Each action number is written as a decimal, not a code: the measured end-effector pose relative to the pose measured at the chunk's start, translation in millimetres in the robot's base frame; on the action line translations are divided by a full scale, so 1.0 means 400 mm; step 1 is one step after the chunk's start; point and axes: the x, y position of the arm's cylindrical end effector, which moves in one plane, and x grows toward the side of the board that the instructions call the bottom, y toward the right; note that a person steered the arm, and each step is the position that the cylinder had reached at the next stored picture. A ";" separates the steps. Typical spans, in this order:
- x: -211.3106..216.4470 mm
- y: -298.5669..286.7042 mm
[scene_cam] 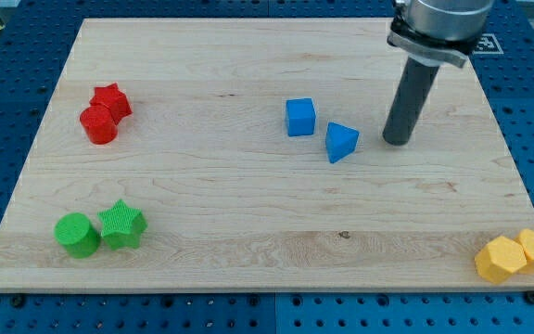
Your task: Move the arm towards the top left of the board
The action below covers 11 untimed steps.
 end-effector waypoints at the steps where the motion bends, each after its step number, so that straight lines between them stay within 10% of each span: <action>1: 0.036 -0.074; 5: 0.067 -0.127; 7: -0.239 -0.057; 8: -0.391 -0.194; 11: -0.418 -0.554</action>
